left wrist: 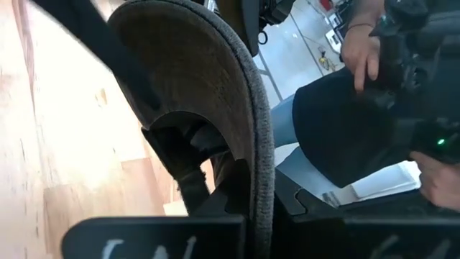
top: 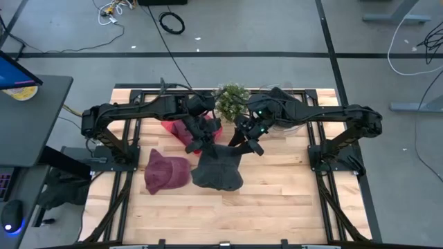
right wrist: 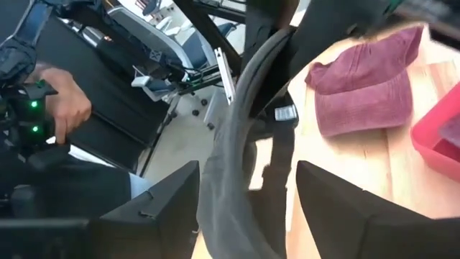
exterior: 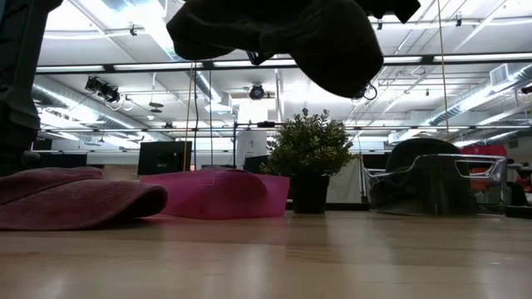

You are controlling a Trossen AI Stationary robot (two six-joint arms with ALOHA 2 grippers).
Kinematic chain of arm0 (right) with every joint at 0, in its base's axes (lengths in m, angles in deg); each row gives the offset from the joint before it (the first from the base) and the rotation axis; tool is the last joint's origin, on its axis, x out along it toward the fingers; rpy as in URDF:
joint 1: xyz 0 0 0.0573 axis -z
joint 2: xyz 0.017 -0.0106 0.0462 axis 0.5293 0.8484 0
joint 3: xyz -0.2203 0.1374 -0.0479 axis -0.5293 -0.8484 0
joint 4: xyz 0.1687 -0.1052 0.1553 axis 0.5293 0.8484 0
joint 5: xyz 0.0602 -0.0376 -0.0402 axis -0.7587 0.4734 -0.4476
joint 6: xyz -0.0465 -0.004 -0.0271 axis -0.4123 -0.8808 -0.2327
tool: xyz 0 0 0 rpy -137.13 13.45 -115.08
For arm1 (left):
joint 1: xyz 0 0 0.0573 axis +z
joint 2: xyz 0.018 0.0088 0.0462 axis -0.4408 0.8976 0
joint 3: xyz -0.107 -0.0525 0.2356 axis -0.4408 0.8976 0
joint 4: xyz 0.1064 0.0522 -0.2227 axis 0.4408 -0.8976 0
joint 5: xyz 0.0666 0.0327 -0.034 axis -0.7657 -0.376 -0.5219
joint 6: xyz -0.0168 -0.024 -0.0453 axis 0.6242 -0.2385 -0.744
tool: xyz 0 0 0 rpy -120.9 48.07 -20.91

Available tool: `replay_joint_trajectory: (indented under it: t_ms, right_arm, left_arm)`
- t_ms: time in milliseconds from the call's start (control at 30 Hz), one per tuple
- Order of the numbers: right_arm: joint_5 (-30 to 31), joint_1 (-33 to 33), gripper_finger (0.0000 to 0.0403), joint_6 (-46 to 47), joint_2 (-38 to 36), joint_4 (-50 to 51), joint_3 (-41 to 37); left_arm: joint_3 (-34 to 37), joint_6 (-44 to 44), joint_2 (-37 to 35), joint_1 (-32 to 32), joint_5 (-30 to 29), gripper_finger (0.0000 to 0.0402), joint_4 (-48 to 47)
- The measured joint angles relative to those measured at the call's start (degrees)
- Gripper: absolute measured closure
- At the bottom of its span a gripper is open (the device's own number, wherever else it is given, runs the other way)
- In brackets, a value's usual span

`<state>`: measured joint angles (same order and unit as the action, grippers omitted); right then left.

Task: Pick & Place hat
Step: Put the black cap into the transparent bin

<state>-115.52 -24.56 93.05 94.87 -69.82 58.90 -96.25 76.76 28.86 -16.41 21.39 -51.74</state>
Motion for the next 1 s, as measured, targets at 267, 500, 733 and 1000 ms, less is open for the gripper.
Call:
replay_joint_trajectory:
  t_ms: [267, 500, 733, 1000]
  right_arm:
    - [0.0, 0.0, 0.023, 0.7, 0.2, -2.7, 0.0]
    - [-2.9, -0.1, 0.0377, 0.3, 0.2, -2.6, 0.0]
    - [-3.4, 0.0, 0.0395, 0.0, 0.1, -1.1, 0.0]
    - [-3.8, 0.0, 0.0398, -0.1, -0.7, 3.2, 0.0]
  left_arm:
    - [0.0, 0.8, 0.0, -1.0, -2.7, 0.0389, 0.0]
    - [0.0, 0.9, 0.0, -1.0, -4.5, 0.0391, 0.3]
    - [0.0, 0.8, -0.1, -1.0, -8.5, 0.0355, 0.3]
    - [0.0, 0.6, -0.4, -0.9, -10.6, 0.0306, 0.3]
